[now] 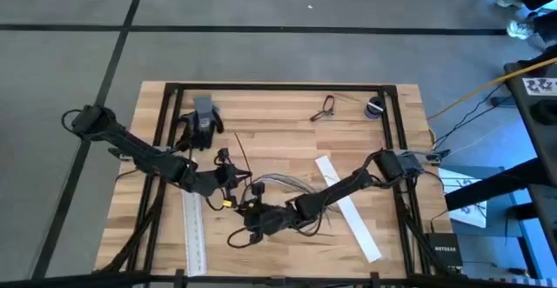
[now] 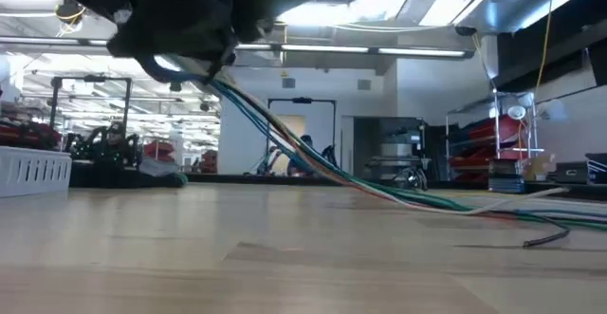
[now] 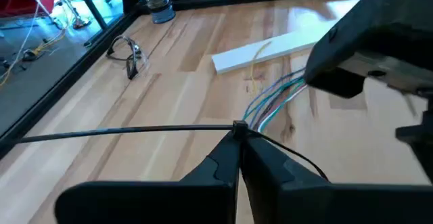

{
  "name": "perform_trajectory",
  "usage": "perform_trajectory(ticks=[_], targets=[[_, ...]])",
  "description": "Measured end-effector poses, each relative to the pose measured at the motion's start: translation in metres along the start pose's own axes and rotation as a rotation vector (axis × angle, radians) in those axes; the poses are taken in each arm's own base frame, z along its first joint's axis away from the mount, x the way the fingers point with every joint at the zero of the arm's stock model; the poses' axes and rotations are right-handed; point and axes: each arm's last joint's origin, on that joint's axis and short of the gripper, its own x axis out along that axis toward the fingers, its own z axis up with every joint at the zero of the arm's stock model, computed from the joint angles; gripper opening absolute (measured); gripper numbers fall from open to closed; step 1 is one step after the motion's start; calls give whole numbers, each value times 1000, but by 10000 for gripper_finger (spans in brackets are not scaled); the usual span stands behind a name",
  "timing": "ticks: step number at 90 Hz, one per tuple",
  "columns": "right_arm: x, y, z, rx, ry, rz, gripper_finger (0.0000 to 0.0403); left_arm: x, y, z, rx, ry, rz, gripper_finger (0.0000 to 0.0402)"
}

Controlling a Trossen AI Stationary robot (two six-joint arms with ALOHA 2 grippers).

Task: Ziptie cables
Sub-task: Put the black zip tie on the cable wires

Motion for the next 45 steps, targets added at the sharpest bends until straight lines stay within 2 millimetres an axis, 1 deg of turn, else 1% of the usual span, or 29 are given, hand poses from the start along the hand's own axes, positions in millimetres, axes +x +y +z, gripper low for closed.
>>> perform_trajectory(ticks=[5, 12, 20, 28, 35, 45], targets=[[-1, -1, -2, -7, 36, -6, 11, 0, 0, 0, 21, 3, -14, 0], [-4, 0, -7, -34, 94, -60, 11, -1, -2, 0, 39, 0, -18, 0], [-6, 3, -15, -104, 162, -58, 11, -2, -3, -1, 68, 1, -17, 0], [-6, 1, -20, -121, 208, -66, 11, -3, -4, -1, 80, -2, -33, 0], [-4, 0, -19, -101, 195, -56, 11, -2, -3, 0, 63, -3, -36, 0], [-4, 3, -7, -40, 85, 3, 11, 1, 0, 0, 48, 3, -30, 0]])
